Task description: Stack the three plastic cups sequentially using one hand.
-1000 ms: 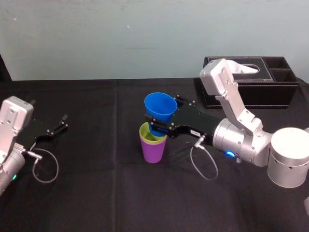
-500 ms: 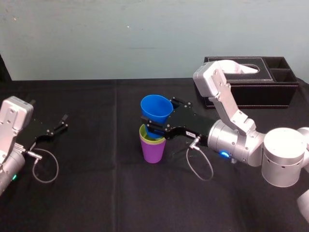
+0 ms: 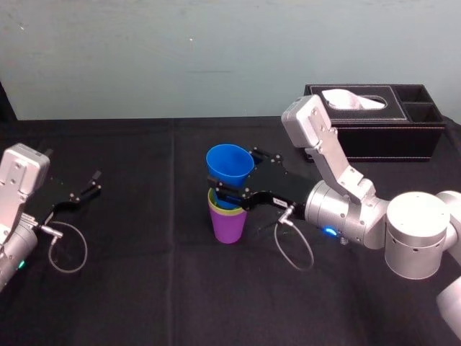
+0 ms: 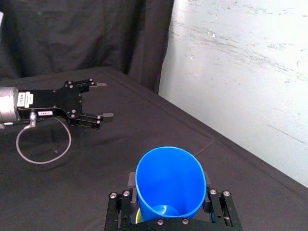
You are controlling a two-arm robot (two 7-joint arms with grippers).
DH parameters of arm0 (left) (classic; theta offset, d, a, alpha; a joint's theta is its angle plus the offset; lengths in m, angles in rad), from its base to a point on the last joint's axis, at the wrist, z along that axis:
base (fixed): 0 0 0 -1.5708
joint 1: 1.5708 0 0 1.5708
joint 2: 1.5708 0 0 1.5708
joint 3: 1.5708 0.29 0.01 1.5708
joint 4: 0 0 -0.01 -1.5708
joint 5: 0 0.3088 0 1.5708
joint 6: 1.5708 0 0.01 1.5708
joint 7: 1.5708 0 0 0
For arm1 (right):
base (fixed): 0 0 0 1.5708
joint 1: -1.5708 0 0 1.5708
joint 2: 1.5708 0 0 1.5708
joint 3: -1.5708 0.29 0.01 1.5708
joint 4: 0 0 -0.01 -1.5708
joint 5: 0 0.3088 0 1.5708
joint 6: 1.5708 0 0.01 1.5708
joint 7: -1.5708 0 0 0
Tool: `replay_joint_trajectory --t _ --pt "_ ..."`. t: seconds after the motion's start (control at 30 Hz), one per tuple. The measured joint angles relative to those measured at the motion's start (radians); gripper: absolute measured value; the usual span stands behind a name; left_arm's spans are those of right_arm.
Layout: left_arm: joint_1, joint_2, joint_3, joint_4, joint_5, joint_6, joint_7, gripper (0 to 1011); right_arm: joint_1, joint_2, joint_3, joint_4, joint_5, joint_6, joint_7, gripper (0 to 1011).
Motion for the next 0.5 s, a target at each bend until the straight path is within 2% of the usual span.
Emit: replay_joint_trajectory --t 0.5 --pt "0.000 0.000 0.000 0.000 0.000 0.000 0.000 1010 0.010 -0.017 -0.009 0.037 -0.013 -0.008 0.001 735"
